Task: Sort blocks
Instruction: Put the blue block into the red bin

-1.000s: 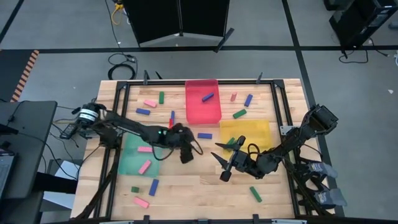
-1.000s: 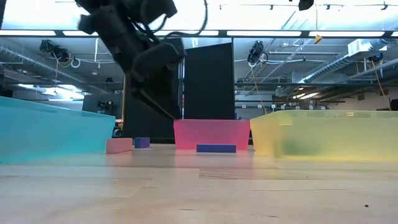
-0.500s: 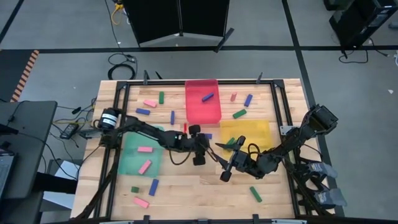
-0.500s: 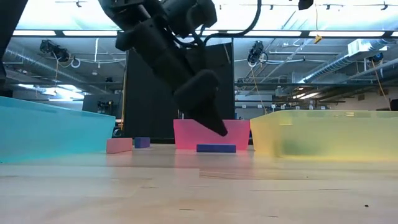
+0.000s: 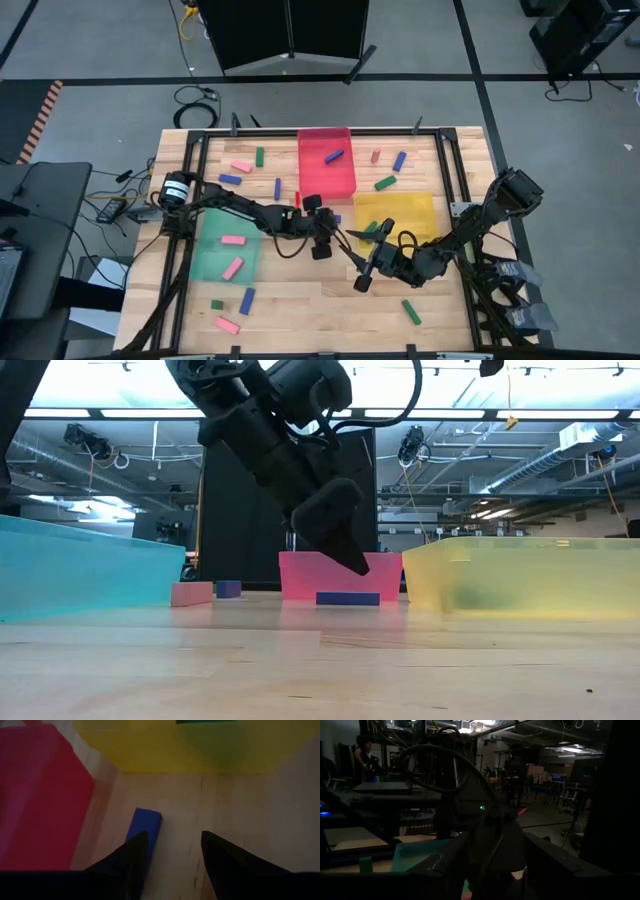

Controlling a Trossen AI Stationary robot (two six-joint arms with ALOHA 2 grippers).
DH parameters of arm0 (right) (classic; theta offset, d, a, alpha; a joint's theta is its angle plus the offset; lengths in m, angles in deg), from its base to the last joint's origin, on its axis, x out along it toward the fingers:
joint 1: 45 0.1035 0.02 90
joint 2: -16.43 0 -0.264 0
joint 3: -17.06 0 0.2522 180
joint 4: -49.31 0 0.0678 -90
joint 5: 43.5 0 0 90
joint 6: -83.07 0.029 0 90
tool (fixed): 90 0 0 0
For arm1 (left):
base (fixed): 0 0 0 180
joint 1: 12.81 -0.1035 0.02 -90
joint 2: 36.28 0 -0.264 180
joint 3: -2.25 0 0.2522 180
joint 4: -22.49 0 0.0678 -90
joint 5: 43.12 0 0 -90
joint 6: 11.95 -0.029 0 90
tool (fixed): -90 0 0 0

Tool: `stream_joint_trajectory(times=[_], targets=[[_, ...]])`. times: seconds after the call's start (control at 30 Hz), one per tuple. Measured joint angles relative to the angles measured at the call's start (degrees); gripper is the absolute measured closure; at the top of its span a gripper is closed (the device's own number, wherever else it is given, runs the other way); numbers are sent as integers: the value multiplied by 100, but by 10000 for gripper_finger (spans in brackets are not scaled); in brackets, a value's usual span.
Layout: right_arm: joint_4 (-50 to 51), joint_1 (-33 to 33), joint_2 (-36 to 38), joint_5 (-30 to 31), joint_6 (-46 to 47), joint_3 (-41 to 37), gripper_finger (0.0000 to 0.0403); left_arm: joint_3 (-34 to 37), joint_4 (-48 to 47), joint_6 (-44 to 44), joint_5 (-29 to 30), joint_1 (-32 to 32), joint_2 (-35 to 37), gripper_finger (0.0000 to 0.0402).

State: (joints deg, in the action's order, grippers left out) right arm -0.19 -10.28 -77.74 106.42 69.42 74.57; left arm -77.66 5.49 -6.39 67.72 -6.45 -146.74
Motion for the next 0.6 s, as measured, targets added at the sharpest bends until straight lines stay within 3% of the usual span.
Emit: stream_joint_trajectory(times=[0.6], targets=[[-2, 0, 2, -2, -1, 0, 206, 0, -165, -61, -63, -118, 2, 210]])
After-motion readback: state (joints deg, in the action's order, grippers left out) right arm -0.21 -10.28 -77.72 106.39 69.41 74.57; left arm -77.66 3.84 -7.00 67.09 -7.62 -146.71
